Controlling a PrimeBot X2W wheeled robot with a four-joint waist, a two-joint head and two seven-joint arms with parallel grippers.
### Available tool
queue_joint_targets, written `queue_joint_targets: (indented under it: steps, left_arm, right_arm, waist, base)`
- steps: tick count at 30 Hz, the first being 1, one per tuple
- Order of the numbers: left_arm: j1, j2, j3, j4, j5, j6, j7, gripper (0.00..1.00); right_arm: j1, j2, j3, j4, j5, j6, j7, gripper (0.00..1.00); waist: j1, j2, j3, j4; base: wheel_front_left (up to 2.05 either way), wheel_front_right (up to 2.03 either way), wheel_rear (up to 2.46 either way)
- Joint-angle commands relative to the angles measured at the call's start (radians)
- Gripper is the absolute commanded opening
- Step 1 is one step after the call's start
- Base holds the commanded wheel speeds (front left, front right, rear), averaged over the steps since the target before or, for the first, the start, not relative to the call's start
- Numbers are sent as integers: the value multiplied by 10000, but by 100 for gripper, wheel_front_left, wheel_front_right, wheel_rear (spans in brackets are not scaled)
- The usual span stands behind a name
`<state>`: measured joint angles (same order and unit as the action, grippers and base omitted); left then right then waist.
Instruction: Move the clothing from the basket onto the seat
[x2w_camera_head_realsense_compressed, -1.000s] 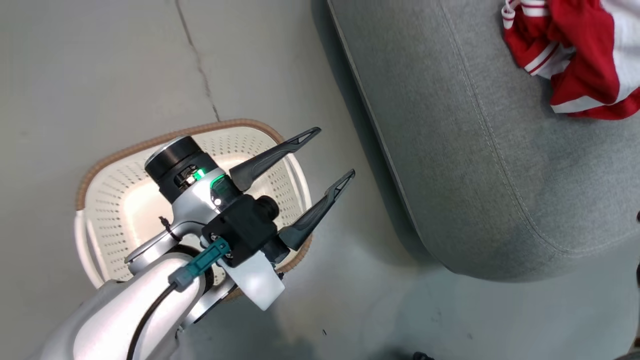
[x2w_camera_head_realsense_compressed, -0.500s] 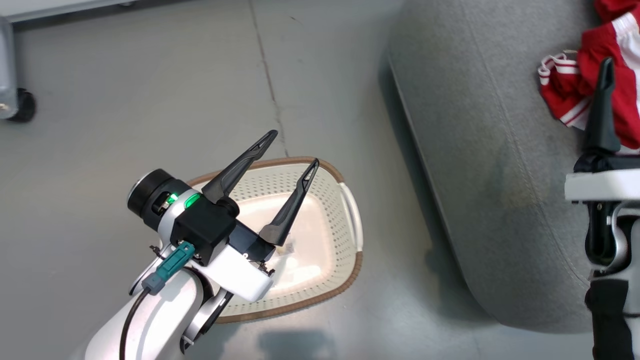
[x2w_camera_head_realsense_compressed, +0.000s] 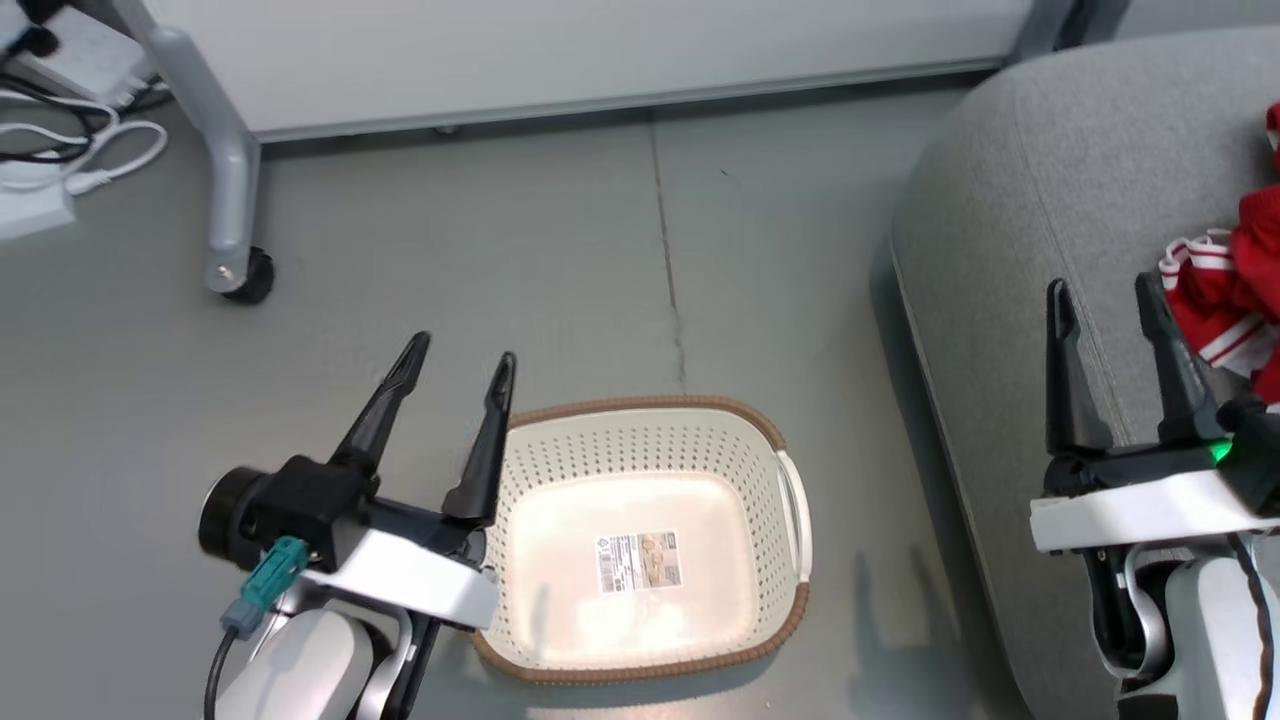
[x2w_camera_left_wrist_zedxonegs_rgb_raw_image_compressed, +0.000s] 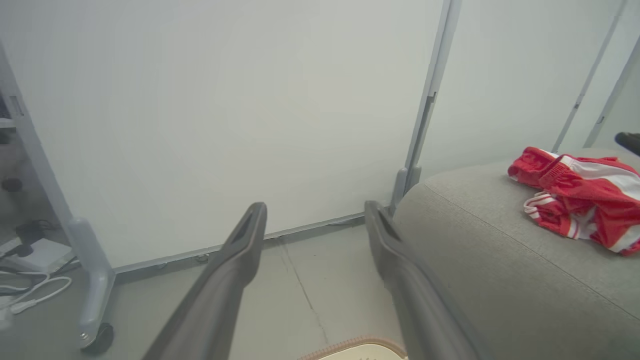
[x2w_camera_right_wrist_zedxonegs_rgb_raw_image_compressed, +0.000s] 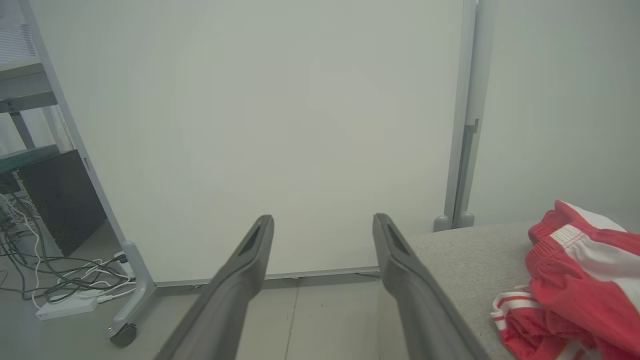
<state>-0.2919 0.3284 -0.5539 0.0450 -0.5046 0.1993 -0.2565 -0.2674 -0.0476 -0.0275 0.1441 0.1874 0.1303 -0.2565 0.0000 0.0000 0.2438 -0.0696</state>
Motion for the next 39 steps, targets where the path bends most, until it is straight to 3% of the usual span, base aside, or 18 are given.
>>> queue_joint_targets:
  steps: [1,12,39]
  left_arm:
    - [204,-28,172,22,-70,110,-48,100]
    - [1965,-146,1693,-294,253,585,-66,100]
    - [3416,3,2560,151,735,378,-69,100]
  right_arm:
    - [202,-57,-4,-34,47,11,1,100]
    - [1192,-55,448,-233,-23,11,417,100]
    - [2831,-50,63,-923,-98,11,1103,100]
  waist:
    - [0,0,-379,278]
    - [0,0,-1341,538]
    - [0,0,-2371,475]
  base:
    - [0,0,0]
    - [0,0,0]
    - [0,0,0]
